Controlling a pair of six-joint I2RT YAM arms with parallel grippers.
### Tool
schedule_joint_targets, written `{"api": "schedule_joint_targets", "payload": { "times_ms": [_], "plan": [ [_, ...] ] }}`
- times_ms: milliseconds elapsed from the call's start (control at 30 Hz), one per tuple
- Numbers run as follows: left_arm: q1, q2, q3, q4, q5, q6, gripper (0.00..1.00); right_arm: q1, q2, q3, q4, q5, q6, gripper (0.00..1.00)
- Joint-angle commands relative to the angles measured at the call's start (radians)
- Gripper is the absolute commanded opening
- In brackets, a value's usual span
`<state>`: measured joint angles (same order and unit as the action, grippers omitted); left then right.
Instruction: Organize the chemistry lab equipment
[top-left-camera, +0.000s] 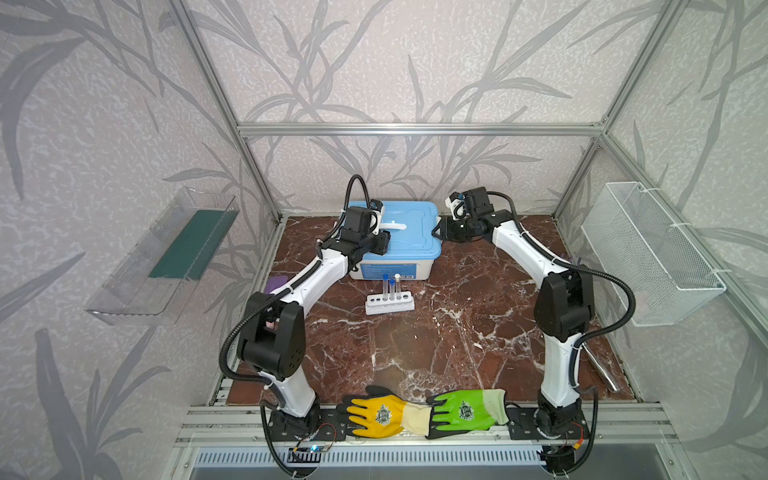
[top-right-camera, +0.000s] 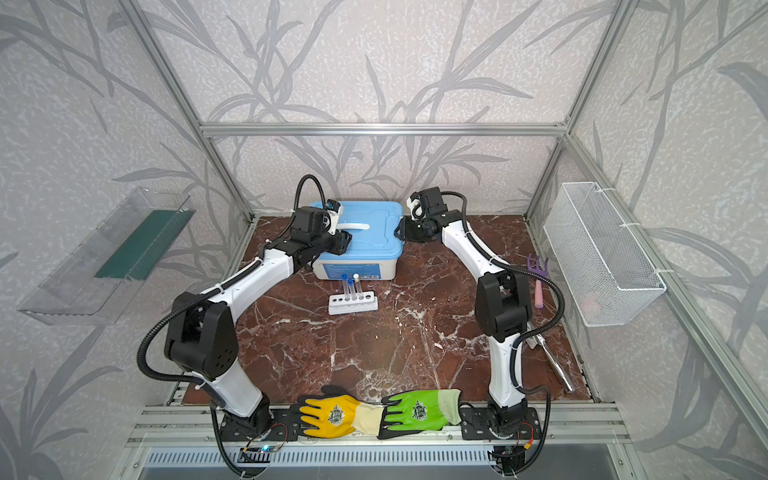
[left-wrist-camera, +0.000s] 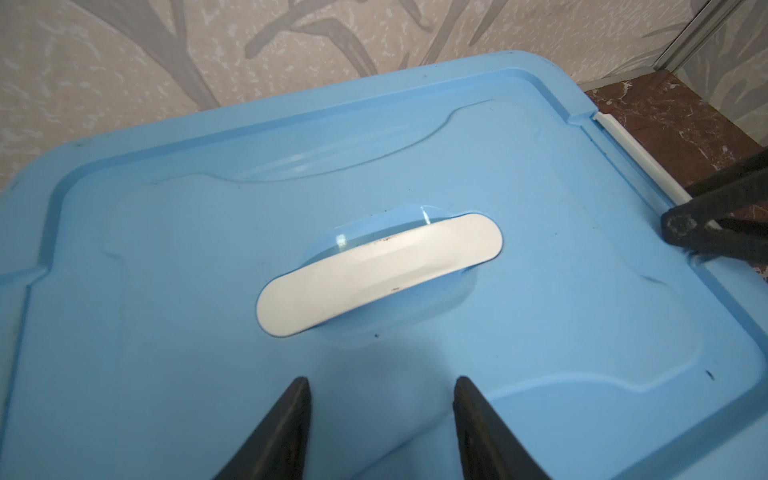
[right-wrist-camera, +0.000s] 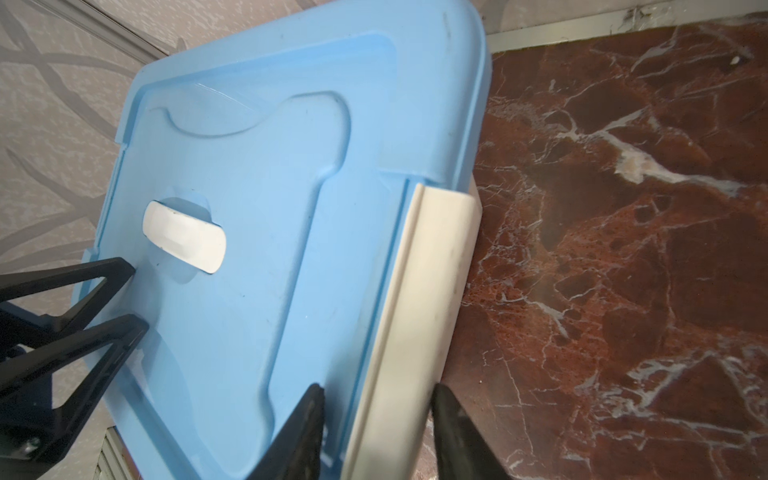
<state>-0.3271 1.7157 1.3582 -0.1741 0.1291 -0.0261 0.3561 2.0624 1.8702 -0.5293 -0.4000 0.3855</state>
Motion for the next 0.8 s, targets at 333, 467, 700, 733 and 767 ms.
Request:
{"api": "schedule_joint_targets", "payload": {
  "times_ms": [333,467,700,733,767],
  "plan": [
    [-0.006,0.005,0.006,-0.033,0.011,-0.005,0.56,0.018,0.024,0.040,-0.027,0.018,-0.016,0.38],
    [-0.006,0.003,0.004,-0.032,0.011,-0.005,0.56,0.021,0.025,0.044,-0.032,0.032,-0.019,0.36],
    [-0.006,0.001,0.004,-0.030,0.010,-0.003,0.56,0.032,0.035,0.070,-0.055,0.059,-0.029,0.35],
    [-0.006,0.002,0.004,-0.030,0.009,-0.003,0.56,0.032,0.036,0.071,-0.057,0.060,-0.029,0.35],
    [-0.006,0.000,0.004,-0.031,0.009,-0.003,0.56,0.032,0.037,0.074,-0.057,0.061,-0.029,0.35]
  ]
}}
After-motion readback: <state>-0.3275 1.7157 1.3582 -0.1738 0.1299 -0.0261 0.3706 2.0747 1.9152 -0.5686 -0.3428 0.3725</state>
